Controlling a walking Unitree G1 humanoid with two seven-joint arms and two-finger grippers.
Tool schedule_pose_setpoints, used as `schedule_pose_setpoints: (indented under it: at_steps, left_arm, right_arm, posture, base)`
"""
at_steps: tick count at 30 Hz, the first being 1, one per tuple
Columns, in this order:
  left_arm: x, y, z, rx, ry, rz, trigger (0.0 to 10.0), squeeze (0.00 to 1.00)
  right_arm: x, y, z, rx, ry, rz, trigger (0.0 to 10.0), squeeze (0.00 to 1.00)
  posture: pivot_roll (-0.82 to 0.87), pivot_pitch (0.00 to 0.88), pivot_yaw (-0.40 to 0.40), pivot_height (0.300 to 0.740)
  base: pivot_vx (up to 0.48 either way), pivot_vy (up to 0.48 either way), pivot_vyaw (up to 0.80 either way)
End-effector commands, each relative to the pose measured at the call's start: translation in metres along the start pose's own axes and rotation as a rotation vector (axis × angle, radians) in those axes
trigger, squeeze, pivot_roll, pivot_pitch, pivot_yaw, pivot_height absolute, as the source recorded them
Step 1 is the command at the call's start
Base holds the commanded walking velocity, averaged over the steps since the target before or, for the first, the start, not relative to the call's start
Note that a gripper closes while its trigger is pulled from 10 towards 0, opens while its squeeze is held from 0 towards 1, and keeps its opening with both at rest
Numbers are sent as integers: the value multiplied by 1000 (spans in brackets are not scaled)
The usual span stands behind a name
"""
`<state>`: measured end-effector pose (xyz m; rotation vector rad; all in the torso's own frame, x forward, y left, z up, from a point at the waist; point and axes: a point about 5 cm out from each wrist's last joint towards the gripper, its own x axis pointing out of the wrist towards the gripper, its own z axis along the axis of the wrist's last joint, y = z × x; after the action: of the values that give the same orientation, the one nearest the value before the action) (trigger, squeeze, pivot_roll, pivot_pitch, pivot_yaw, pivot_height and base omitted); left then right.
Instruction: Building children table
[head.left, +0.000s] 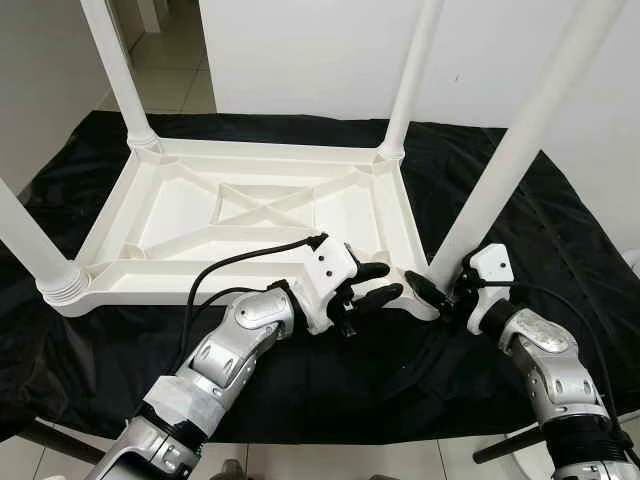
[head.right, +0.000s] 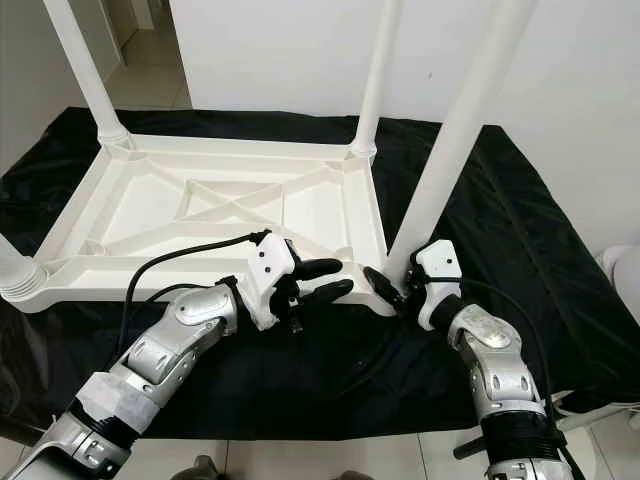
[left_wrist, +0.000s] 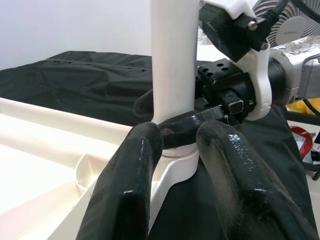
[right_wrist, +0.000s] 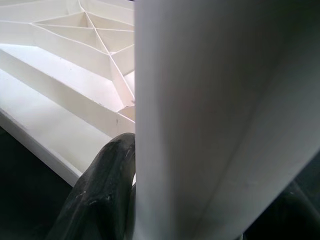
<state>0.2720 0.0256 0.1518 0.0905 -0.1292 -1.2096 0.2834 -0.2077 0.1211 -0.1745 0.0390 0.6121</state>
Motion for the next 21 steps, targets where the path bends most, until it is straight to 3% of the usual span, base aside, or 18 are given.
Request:
schedule_pose_setpoints:
  at_steps: [1,4,5,6,11,16,18,21]
  left_arm:
    - [4,-5,0,16,3,-130,10000,0]
    - [6,-5,0,16,2,-134,10000,0]
    - [6,-5,0,15,1,-137,10000,0]
    - [7,-5,0,15,1,-140,10000,0]
    - [7,-6,-2,12,2,-146,10000,0]
    - [5,-11,-4,14,6,-151,10000,0]
    - [5,-11,-4,14,6,-151,10000,0]
    - [5,-10,-4,9,1,-139,10000,0]
  right_arm:
    - [-6,6,-13,52,38,12,0,0]
    - [-8,7,-14,54,33,2,0,0]
    - [-10,7,-14,59,30,-29,4353,0]
    - [-11,7,-15,69,25,-39,10000,0]
    - [-12,10,-13,93,5,-100,10000,0]
    - [-10,12,-16,158,4,-317,10000,0]
    - [-10,12,-16,158,4,-317,10000,0]
    - [-8,17,-16,187,-8,-411,10000,0]
  posture:
    - [-28,0,16,740]
    - [-35,0,19,740]
    - [-40,0,18,740]
    - [-43,0,19,740]
    - [-53,0,16,740]
    - [-47,0,1,740]
    - [-47,0,1,740]
    - [-31,0,-14,740]
  base:
    - [0,0,0]
    - [0,0,0]
    - [0,0,0]
    - [0,0,0]
    - [0,0,0]
    - [0,0,0]
    - [0,0,0]
    - [0,0,0]
